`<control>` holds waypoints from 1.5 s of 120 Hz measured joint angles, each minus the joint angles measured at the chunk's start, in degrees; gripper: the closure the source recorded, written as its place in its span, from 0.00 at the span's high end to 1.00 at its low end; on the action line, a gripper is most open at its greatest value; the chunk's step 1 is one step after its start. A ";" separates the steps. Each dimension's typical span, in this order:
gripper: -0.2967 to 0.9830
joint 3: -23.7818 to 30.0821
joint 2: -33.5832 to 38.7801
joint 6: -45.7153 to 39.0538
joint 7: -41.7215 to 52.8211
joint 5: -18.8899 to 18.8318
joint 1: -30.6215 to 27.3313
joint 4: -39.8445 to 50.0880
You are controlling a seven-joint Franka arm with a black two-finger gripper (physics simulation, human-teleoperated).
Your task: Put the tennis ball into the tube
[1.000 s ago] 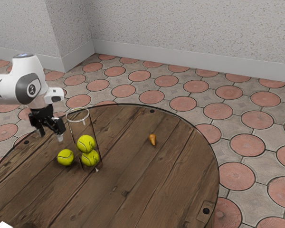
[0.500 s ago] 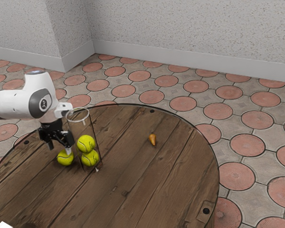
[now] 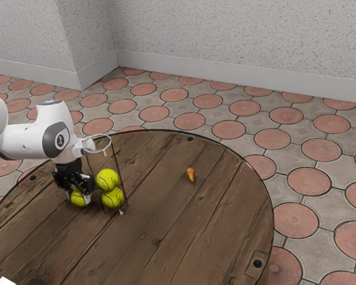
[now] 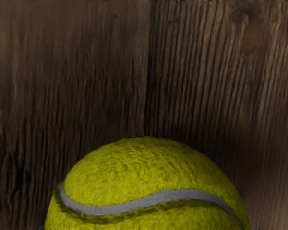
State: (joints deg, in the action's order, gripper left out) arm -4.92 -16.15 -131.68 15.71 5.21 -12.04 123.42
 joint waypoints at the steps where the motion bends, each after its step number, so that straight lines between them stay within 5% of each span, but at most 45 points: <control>1: 0.57 0.00 -0.01 -0.03 -0.01 -0.01 0.00 0.00; 28: 0.51 0.00 1.60 0.11 -0.44 -0.44 -0.04 0.12; 85: 0.41 -0.18 19.40 13.84 -1.47 -1.39 -0.04 -0.19; 122: 0.45 1.03 28.23 23.45 -1.49 -1.31 0.59 -2.61; 180: 0.47 4.60 22.78 32.13 -0.90 -0.83 4.54 -13.63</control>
State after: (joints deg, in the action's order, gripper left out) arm -0.32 6.63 -99.54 14.81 4.38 -7.50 109.78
